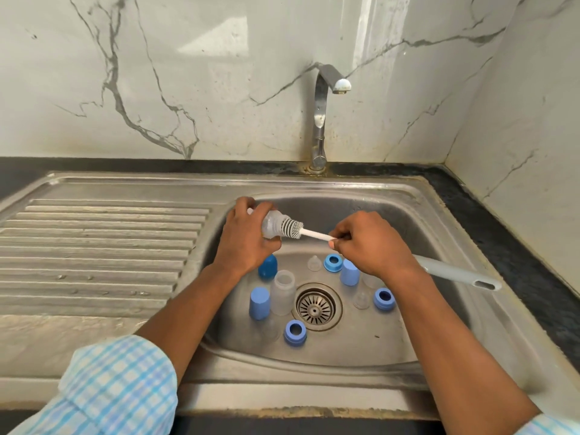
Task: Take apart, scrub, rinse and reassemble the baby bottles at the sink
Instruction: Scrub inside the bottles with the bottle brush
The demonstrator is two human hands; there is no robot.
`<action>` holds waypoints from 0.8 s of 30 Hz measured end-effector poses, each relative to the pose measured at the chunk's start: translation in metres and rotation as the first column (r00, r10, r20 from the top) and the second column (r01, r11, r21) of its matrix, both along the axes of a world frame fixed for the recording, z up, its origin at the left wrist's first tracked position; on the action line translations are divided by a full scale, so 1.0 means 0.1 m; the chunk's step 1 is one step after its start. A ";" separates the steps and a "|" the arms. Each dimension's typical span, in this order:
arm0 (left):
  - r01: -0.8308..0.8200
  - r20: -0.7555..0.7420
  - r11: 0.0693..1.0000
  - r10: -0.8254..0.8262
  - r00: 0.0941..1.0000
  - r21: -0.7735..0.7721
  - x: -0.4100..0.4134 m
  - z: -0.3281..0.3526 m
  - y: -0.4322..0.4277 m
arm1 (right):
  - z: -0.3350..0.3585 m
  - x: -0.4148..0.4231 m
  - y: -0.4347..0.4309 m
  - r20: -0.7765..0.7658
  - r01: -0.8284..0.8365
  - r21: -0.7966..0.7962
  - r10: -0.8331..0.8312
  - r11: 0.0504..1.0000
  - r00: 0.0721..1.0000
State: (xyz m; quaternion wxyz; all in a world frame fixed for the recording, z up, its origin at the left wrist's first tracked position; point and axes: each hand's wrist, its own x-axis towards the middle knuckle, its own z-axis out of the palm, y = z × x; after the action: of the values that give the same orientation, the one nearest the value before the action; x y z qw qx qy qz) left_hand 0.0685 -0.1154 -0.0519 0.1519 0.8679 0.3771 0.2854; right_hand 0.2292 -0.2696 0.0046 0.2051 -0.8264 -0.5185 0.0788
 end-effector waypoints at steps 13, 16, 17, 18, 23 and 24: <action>0.148 0.259 0.943 -0.229 0.938 0.297 -0.06 0.16 -0.32 | 0.12 -0.27 -0.10 -0.073 -0.105 0.077 0.111 0.992 0.991; 0.235 0.506 0.970 -0.229 0.831 0.053 -0.03 0.22 -0.26 | 0.14 -0.29 -0.08 -0.071 -0.082 0.156 0.094 0.984 0.993; 0.311 0.634 0.945 -0.178 0.752 -0.103 -0.02 0.23 -0.26 | 0.15 -0.29 -0.08 -0.059 -0.070 0.182 0.082 0.981 0.995; 0.408 0.756 0.873 -0.072 0.651 -0.268 -0.02 0.25 -0.28 | 0.16 -0.29 -0.10 -0.059 -0.054 0.209 0.068 0.976 0.996; 0.668 0.841 0.512 0.293 0.456 -0.540 -0.09 0.27 -0.31 | 0.12 -0.38 -0.12 0.003 -0.032 0.196 0.032 0.980 0.999; 0.700 0.841 0.467 0.296 0.453 -0.541 -0.10 0.27 -0.31 | 0.10 -0.39 -0.10 0.017 -0.018 0.198 0.015 0.980 1.000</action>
State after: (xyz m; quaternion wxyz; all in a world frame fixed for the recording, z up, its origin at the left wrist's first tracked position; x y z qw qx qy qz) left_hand 0.0587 -0.1467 -0.0251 0.7662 0.4382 0.2002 0.4252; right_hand 0.1900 -0.2797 0.0151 0.2816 -0.7982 -0.5321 0.0219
